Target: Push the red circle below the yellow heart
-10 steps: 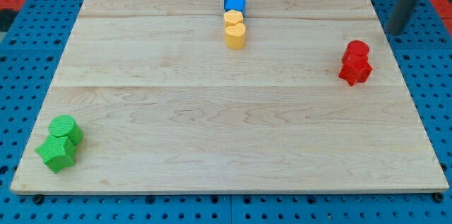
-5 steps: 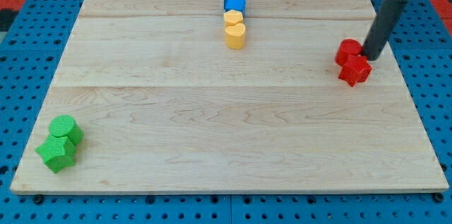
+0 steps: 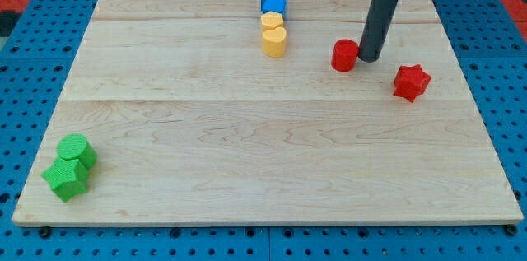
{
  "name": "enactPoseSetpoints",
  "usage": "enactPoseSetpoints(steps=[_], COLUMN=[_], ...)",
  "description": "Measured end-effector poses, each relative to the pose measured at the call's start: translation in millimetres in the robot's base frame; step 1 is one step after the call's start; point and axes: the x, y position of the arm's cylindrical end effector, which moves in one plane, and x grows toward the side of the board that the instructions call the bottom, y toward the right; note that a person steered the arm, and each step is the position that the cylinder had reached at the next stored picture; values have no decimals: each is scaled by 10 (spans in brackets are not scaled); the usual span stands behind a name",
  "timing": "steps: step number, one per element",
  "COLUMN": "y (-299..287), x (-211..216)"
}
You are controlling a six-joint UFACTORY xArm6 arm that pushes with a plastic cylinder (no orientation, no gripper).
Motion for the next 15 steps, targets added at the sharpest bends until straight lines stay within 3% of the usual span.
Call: enactPoseSetpoints(steps=[15], y=[-1099], x=[184])
